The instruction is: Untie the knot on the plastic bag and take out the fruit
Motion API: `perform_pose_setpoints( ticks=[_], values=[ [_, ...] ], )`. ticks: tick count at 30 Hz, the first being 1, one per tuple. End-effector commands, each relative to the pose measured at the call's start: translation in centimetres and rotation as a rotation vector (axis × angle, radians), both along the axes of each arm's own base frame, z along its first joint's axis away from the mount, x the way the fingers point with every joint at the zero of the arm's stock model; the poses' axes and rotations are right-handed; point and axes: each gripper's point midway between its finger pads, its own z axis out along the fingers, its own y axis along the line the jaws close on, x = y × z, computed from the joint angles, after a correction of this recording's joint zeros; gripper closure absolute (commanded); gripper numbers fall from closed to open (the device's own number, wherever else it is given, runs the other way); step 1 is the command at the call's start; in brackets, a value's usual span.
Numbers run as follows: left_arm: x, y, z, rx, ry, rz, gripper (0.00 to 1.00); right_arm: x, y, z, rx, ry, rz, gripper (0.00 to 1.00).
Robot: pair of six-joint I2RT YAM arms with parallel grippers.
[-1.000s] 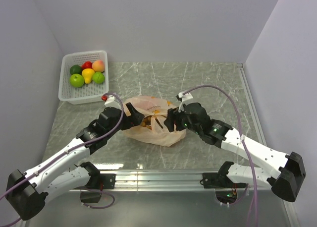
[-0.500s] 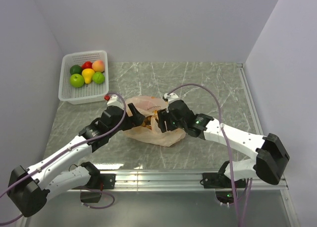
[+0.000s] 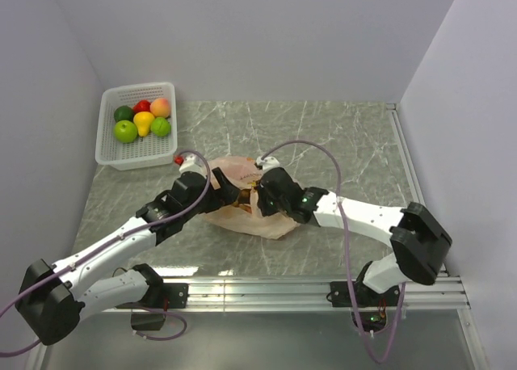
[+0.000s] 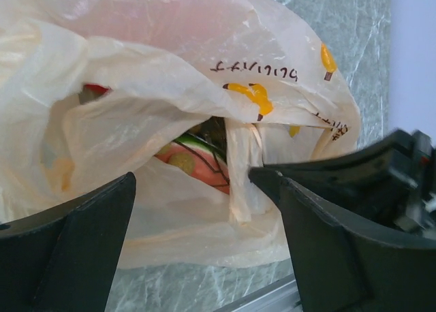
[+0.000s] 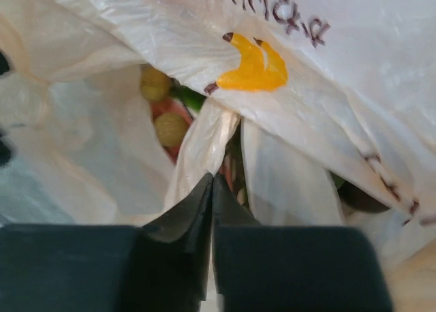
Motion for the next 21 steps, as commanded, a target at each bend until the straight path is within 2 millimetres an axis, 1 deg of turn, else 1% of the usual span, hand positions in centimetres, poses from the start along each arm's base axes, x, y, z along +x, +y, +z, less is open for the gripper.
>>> perform_pose_setpoints(
  ticks=[1,2,3,4,5,6,7,8,9,10,12,13,14,15,16,17,18,19,21],
  values=[
    [0.3,-1.5,1.1,-0.059,-0.008,-0.002,0.09,-0.6,-0.9,2.5,0.077,-0.087,-0.053,1.00],
    [0.3,-1.8,1.2,-0.064,-0.007,-0.004,0.09,-0.9,-1.0,4.6,0.146,-0.134,-0.057,1.00],
    [0.2,-2.5,1.5,-0.067,-0.011,-0.015,0.10,-1.3,-1.4,4.9,0.177,-0.145,-0.068,1.00],
    [0.2,-3.0,1.2,-0.065,0.003,-0.017,0.11,-2.2,-2.6,4.6,0.198,-0.158,-0.074,1.00],
    [0.1,-3.5,1.1,-0.063,0.007,-0.023,0.11,-2.3,-2.7,5.0,0.241,-0.184,-0.083,1.00],
    [-0.1,-4.3,1.4,-0.069,0.008,-0.029,0.11,-3.4,-3.4,3.3,0.234,-0.173,-0.080,1.00],
    [-0.1,-4.8,0.7,-0.057,0.027,-0.033,0.12,-3.7,-3.7,3.2,0.248,-0.186,-0.080,1.00],
    [0.0,-5.2,0.8,-0.061,0.025,-0.034,0.12,-3.7,-3.9,4.1,0.293,-0.227,-0.099,1.00],
    [-0.3,-6.0,1.0,-0.071,0.029,-0.039,0.12,-4.7,-4.4,2.7,0.286,-0.215,-0.092,1.00],
    [0.0,-6.0,0.4,-0.058,0.035,-0.017,0.14,-4.9,-4.5,2.9,0.307,-0.228,-0.095,1.00],
    [0.2,-6.5,0.5,-0.072,0.036,-0.007,0.15,-5.1,-4.7,2.8,0.335,-0.241,-0.113,1.00],
    [0.4,-6.7,0.1,-0.071,0.048,0.007,0.16,-5.6,-4.8,2.0,0.330,-0.236,-0.106,1.00],
    [0.8,-6.6,0.0,-0.069,0.044,0.031,0.16,-5.5,-4.8,2.4,0.355,-0.248,-0.116,1.00],
    [1.1,-6.8,0.2,-0.076,0.044,0.043,0.16,-5.7,-4.7,2.3,0.371,-0.246,-0.125,1.00],
    [1.5,-7.1,-0.4,-0.068,0.056,0.054,0.18,-5.9,-4.9,1.8,0.375,-0.242,-0.127,1.00],
    [1.7,-7.2,-0.7,-0.061,0.060,0.062,0.19,-5.9,-4.7,2.0,0.397,-0.247,-0.131,1.00],
    [2.1,-7.7,-0.5,-0.066,0.063,0.063,0.19,-6.0,-4.7,1.7,0.399,-0.241,-0.131,1.00],
    [2.2,-8.1,-1.6,-0.046,0.088,0.060,0.20,-5.9,-4.6,1.8,0.401,-0.240,-0.134,1.00],
    [2.3,-9.1,-2.2,-0.043,0.110,0.047,0.21,-6.0,-4.4,1.5,0.393,-0.236,-0.136,1.00]
  ],
)
